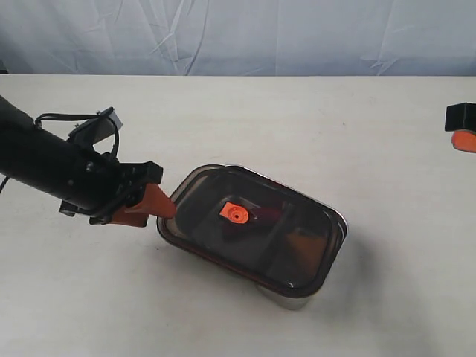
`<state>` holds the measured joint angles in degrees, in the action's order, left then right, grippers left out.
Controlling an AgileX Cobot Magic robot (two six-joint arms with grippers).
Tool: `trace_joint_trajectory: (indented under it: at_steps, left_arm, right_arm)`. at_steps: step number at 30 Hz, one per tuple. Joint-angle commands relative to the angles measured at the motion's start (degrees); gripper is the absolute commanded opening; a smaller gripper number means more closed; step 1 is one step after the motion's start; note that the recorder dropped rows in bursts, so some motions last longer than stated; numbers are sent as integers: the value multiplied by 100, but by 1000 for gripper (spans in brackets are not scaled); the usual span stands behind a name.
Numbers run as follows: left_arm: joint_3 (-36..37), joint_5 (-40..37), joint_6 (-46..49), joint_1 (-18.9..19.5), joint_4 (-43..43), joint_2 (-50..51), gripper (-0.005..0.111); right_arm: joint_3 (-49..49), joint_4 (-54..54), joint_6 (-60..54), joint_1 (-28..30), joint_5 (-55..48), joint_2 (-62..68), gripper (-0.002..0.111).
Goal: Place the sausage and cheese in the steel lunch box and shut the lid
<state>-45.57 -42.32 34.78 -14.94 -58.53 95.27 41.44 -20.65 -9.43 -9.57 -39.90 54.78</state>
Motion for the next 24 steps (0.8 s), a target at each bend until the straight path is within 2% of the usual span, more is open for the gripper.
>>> trace_joint_trajectory:
  at_steps: [1, 24]
  left_arm:
    - [26, 146, 38, -2, -78, 11, 50]
    - [26, 191, 37, -2, -241, 277, 50]
  right_arm:
    - [-25, -28, -43, -24, 82, 10, 0]
    - [-25, -43, -43, -24, 67, 10, 0]
